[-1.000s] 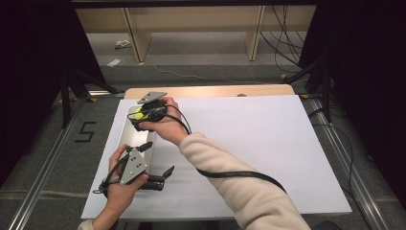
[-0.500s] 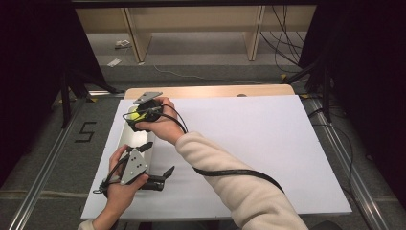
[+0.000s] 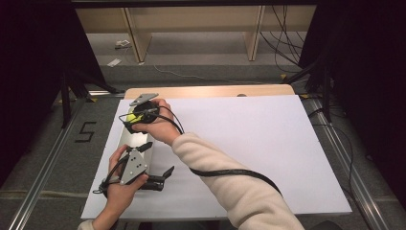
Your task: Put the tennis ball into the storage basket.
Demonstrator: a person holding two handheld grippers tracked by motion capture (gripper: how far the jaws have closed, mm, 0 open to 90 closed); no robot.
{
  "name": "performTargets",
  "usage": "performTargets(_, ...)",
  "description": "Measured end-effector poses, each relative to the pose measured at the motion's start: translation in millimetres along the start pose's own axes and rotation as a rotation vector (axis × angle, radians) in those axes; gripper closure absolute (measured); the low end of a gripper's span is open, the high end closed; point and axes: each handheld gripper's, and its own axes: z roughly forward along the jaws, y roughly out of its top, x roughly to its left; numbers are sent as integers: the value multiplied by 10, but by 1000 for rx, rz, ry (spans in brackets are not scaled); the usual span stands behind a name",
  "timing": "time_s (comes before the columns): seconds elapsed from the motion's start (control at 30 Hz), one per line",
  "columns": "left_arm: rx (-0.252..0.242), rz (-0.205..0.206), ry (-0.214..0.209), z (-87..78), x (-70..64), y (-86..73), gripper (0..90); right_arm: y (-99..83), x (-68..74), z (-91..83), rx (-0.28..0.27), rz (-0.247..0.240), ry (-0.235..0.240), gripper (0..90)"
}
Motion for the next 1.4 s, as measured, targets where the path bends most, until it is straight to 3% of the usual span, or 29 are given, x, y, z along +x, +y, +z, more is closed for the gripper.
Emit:
performTargets(0.37,1,1,-1,-3,-2,-1,0,3,-2,45,19,-5,5,263)
performTargets(0.73,2,0,-2,-5,0,-3,0,-30,23,138,62,-11,45,261)
performTargets(1.4,4,-1,-5,-2,-1,-6,0,-123,-28,222,109,8,54,258)
